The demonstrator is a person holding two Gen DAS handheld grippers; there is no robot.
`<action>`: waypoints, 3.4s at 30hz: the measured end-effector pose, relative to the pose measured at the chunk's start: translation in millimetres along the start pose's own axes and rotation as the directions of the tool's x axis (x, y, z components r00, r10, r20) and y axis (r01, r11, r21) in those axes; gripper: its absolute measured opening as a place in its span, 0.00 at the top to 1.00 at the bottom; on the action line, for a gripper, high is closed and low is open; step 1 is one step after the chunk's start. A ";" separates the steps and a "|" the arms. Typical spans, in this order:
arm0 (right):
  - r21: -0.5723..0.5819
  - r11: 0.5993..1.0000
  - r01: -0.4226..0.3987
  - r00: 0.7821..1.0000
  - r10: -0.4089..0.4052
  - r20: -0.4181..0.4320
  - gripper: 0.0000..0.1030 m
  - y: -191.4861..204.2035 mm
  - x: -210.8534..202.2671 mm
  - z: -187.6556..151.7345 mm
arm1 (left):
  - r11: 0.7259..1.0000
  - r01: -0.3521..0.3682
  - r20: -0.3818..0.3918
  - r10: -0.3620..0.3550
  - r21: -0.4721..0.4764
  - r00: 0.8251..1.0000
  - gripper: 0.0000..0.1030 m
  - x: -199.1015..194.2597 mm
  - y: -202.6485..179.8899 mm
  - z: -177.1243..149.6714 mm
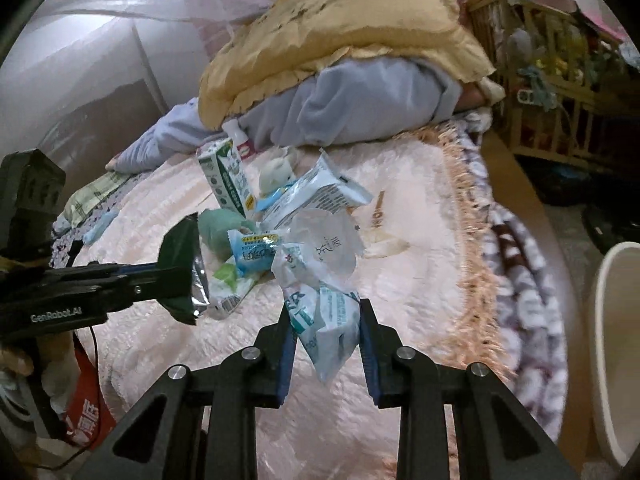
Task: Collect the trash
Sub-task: 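Grasp the dark green snack packet with the left tool while the right grasps a printed plastic bag, then carry the green packet and plastic bag over the white bucket with both tools, then open both tools to drop the packet and bag into the bucket, then move both open tools back to the trash pile on the bed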
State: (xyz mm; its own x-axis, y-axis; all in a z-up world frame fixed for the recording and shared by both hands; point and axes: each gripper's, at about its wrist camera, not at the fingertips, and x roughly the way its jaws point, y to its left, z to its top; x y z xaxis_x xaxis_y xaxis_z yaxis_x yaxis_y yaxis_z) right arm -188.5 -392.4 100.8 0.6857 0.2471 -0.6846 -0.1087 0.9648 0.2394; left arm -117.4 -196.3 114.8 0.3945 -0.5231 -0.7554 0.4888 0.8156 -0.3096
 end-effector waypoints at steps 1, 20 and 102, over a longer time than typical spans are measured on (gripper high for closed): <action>0.005 1.000 0.004 1.000 -0.004 0.007 0.73 -2.1 -4.6 -0.5 | 1.000 0.003 0.002 -0.003 0.006 1.000 0.80 0.7 -4.4 1.3; 0.139 0.978 0.154 0.984 -0.165 0.073 0.73 -86.2 -80.2 -19.8 | 0.978 0.062 -0.006 -0.062 0.198 0.998 0.80 37.8 -117.3 21.1; 0.469 0.824 0.317 0.926 -0.376 0.034 0.37 -241.8 -124.0 -79.1 | 0.945 0.188 -0.135 -0.157 0.267 0.978 0.50 139.6 -230.2 50.1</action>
State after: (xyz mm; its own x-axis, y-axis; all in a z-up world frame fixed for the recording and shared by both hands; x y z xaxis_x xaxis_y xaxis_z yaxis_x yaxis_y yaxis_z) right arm -304.1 -649.2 73.4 0.7003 -0.1367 -0.7006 0.4655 0.8315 0.3031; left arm -135.9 -469.5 109.5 0.2046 -0.6062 -0.7685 0.7436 0.6068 -0.2807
